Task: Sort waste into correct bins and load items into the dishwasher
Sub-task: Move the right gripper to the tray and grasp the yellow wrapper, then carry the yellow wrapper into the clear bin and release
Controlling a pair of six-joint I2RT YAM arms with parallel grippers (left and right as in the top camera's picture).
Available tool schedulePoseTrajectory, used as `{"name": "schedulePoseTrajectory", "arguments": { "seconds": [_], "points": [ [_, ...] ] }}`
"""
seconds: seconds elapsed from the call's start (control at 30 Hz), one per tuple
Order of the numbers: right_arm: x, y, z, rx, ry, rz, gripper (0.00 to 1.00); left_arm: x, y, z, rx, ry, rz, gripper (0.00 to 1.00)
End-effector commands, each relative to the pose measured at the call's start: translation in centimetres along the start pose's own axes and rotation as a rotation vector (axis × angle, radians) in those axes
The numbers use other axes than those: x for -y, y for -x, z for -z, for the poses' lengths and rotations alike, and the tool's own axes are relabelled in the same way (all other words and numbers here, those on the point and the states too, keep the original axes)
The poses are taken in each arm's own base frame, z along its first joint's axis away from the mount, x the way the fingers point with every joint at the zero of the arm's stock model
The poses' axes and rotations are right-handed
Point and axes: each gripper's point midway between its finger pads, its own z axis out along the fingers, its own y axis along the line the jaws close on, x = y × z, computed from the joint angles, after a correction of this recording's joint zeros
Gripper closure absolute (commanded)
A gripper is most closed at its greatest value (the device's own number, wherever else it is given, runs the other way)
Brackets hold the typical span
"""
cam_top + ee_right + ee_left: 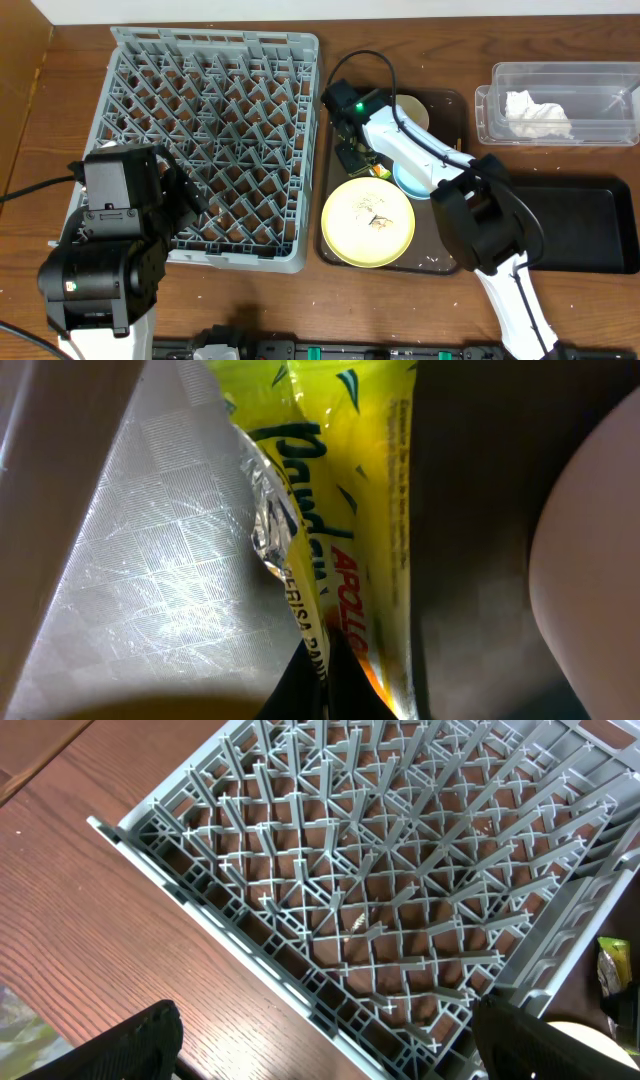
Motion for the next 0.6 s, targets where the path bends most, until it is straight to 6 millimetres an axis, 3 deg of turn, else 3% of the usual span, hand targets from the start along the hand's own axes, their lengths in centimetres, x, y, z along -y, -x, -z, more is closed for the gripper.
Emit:
{"name": "schedulePoseTrajectory", "arguments": {
  "seconds": [0.0,0.13,0.27,0.4,0.57],
  "points": [
    [-0.7,2.1,2.6,0.061,0.011,-0.039,0.99,-0.2,0.0,-0.1,-0.003,0.008,0.005,0.07],
    [0.2,4.9,8.2,0.160,0.032,-0.105,0.99,-0.2,-0.1,-0.1,-0.003,0.008,0.005,0.07],
    [3.6,7.2,14.6,0.283,0.054,-0.250,0.98,-0.2,-0.1,-0.1,-0.003,0.008,0.005,0.06],
    [10.2,7.7,19.1,0.367,0.062,-0.501,0.98,-0.2,-0.1,-0.1,-0.003,0.008,0.005,0.07],
    [20.1,5.2,19.1,0.333,0.029,-0.858,0.98,-0.2,-0.1,-0.1,-0.003,0.008,0.005,0.07]
  ]
}}
